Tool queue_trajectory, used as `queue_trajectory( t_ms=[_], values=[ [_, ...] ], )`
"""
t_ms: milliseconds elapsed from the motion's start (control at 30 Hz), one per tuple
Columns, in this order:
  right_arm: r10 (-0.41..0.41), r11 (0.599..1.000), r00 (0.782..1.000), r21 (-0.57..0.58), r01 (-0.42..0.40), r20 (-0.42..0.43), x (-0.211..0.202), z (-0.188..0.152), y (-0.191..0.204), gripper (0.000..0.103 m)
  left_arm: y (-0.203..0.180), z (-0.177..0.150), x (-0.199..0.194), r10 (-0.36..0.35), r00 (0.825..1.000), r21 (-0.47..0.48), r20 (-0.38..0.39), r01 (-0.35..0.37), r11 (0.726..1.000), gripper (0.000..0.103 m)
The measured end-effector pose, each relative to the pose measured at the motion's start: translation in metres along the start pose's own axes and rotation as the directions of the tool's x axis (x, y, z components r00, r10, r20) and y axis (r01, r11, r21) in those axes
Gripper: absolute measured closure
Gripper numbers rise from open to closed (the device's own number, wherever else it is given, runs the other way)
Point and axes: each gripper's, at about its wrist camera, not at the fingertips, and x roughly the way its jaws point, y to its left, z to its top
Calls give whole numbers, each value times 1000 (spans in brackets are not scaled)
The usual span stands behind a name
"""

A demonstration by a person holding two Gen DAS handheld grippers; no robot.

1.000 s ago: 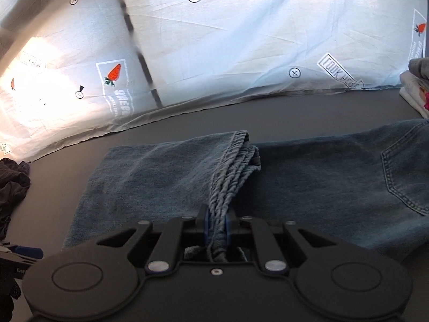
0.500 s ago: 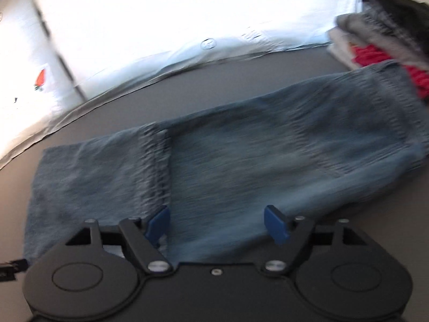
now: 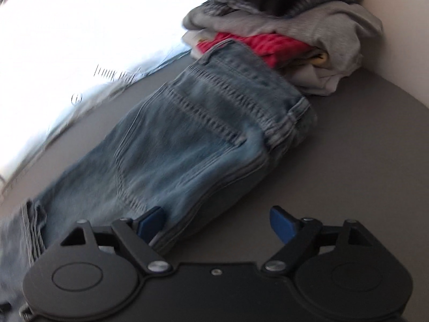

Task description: Fold clothes

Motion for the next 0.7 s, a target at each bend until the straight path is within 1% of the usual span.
queue_trajectory(
  t_ms=[67, 167, 233, 300, 367, 400, 433, 467, 500, 533, 567, 600, 633, 700],
  values=[
    [27, 998, 999, 51, -28, 24, 7, 7, -13, 9, -11, 1, 8, 13, 1000, 23, -24, -13, 1000, 1],
    [43, 992, 998, 117, -48, 48, 20, 18, -29, 9, -20, 3, 12, 43, 999, 34, -17, -42, 999, 0],
    [46, 986, 998, 160, -54, 51, 31, 25, -37, 9, -21, 4, 12, 41, 999, 44, -20, -40, 998, 0],
    [37, 981, 998, 187, -44, 42, 41, 31, -42, 9, -16, 5, 14, 24, 999, 24, -36, -23, 999, 0],
    [48, 977, 997, 203, -59, 56, 49, 32, -43, 17, -10, 6, 17, 0, 998, -29, -64, -2, 1000, 0],
    [68, 975, 996, 207, -80, 64, 51, 33, -41, 25, -6, 6, 18, -13, 997, -57, -76, 9, 998, 0],
    [88, 973, 994, 209, -101, 71, 53, 33, -40, 31, -3, 7, 20, -26, 996, -85, -88, 19, 996, 0],
    [75, 977, 994, 194, -90, 84, 51, 33, -35, 35, 0, 6, 21, -36, 995, -103, -94, 27, 994, 0],
    [59, 981, 993, 178, -76, 98, 49, 34, -30, 47, 0, 6, 21, -41, 995, -101, -91, 31, 994, 0],
    [60, 985, 991, 154, -78, 118, 45, 33, -26, 61, 1, 5, 21, -45, 995, -100, -89, 36, 994, 0],
    [70, 986, 989, 143, -88, 129, 40, 33, -23, 66, 2, 5, 21, -49, 995, -100, -86, 40, 994, 0],
    [80, 986, 987, 133, -99, 140, 36, 33, -20, 74, 3, 4, 21, -51, 995, -103, -85, 43, 994, 0],
    [91, 986, 984, 122, -110, 150, 30, 32, -16, 79, 3, 4, 21, -54, 995, -106, -84, 45, 993, 0],
    [116, 988, 980, 87, -131, 163, 19, 33, -7, 84, 5, 4, 21, -60, 995, -111, -84, 50, 993, 0]
  ],
)
